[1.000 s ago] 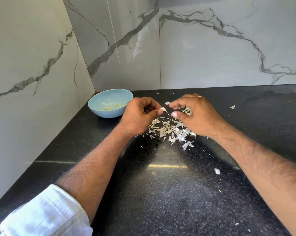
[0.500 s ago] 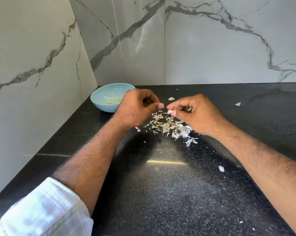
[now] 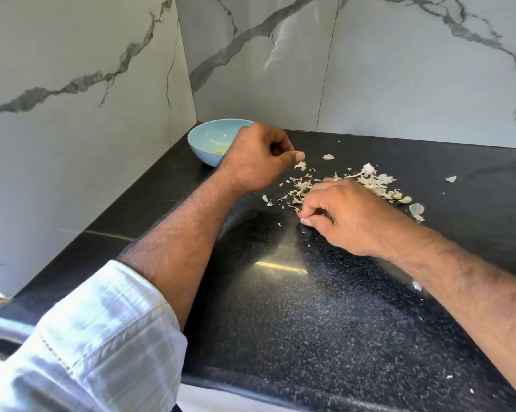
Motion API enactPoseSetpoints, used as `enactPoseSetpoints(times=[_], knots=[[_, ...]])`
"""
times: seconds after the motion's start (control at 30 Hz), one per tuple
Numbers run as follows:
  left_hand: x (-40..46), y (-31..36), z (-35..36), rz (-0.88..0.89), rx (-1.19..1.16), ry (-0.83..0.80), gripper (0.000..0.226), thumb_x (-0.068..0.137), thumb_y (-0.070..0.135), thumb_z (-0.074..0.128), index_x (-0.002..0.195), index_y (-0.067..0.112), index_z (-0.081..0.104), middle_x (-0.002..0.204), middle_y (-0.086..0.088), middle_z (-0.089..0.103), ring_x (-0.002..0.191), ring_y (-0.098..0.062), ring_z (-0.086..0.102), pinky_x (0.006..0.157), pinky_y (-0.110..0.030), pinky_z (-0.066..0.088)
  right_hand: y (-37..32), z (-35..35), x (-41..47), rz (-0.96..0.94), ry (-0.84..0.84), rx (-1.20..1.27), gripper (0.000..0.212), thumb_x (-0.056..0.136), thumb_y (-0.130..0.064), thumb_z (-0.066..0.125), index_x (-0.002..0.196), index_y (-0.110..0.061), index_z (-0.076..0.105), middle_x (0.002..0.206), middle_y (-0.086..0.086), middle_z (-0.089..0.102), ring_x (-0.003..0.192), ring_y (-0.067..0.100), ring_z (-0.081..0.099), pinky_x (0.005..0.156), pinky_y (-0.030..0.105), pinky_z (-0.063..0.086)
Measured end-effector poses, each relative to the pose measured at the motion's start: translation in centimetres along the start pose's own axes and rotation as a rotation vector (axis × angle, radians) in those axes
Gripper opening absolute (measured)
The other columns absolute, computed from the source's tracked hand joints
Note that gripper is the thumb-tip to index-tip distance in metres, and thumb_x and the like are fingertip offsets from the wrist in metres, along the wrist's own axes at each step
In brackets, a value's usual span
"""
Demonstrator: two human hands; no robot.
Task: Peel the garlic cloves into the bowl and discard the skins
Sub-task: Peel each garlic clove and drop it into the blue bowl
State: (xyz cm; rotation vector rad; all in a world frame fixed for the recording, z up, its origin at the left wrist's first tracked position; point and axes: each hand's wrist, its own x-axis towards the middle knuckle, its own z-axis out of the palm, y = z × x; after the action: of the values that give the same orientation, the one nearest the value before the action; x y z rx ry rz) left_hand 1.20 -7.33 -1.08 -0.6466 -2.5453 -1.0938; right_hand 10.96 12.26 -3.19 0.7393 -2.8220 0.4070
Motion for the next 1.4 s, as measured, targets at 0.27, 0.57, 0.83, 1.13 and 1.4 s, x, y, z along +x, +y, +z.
enactPoseSetpoints(times=[0.27,0.57,0.83,1.13,1.4], knots=[[-1.8,-0.5,-0.2,-0.139,-0.189,-0.037,0.022,0.094,0.035,0.082,0.090,0.014,0.077,0.071,-0.002,0.077,0.049,-0.005,0.060,0.054,-0.023,0.053,-0.2,-1.4,-0.5,-0.058,0.316,0.120,0.009,0.093,-0.012,0.073,0.085,-0.015,0.071,0.083,-0.008,0.065,0.082,0.009,0.059,0.075,0.031,0.052],[-2.0,0.1,0.1,-0.159,-0.238,-0.052,0.022,0.094,0.032,0.083,0.091,0.011,0.078,0.075,-0.007,0.078,0.048,-0.005,0.058,0.052,-0.021,0.051,-0.7,-1.6,-0.8,0.054,0.159,0.188,0.012,0.095,-0.010,0.072,0.087,-0.018,0.071,0.086,-0.015,0.061,0.082,-0.001,0.058,0.073,0.024,0.047],[-2.0,0.0,0.1,-0.150,-0.240,-0.053,0.021,0.094,0.032,0.082,0.091,0.011,0.078,0.074,-0.006,0.078,0.049,-0.009,0.058,0.053,-0.023,0.052,-1.4,0.5,-0.4,-0.022,-0.064,-0.076,0.035,0.077,0.008,0.067,0.075,-0.026,0.056,0.081,-0.013,0.056,0.088,0.012,0.052,0.079,0.039,0.055],[-2.0,0.2,0.0,-0.157,-0.243,-0.046,0.021,0.095,0.031,0.082,0.092,0.011,0.078,0.076,-0.007,0.078,0.050,-0.003,0.060,0.053,-0.022,0.053,-2.0,-0.1,-0.7,-0.117,0.027,-0.177,0.029,0.080,0.008,0.062,0.083,-0.019,0.071,0.085,-0.006,0.059,0.092,0.014,0.053,0.099,0.017,0.040],[-1.8,0.3,0.7,-0.164,-0.299,-0.100,0.018,0.097,0.028,0.080,0.094,0.011,0.078,0.078,-0.009,0.078,0.050,-0.004,0.058,0.053,-0.022,0.050,2.2,-2.8,-1.2,0.333,0.275,0.819,0.026,0.089,0.001,0.077,0.110,-0.014,0.078,0.090,0.010,0.077,0.078,0.016,0.070,0.078,0.028,0.061]])
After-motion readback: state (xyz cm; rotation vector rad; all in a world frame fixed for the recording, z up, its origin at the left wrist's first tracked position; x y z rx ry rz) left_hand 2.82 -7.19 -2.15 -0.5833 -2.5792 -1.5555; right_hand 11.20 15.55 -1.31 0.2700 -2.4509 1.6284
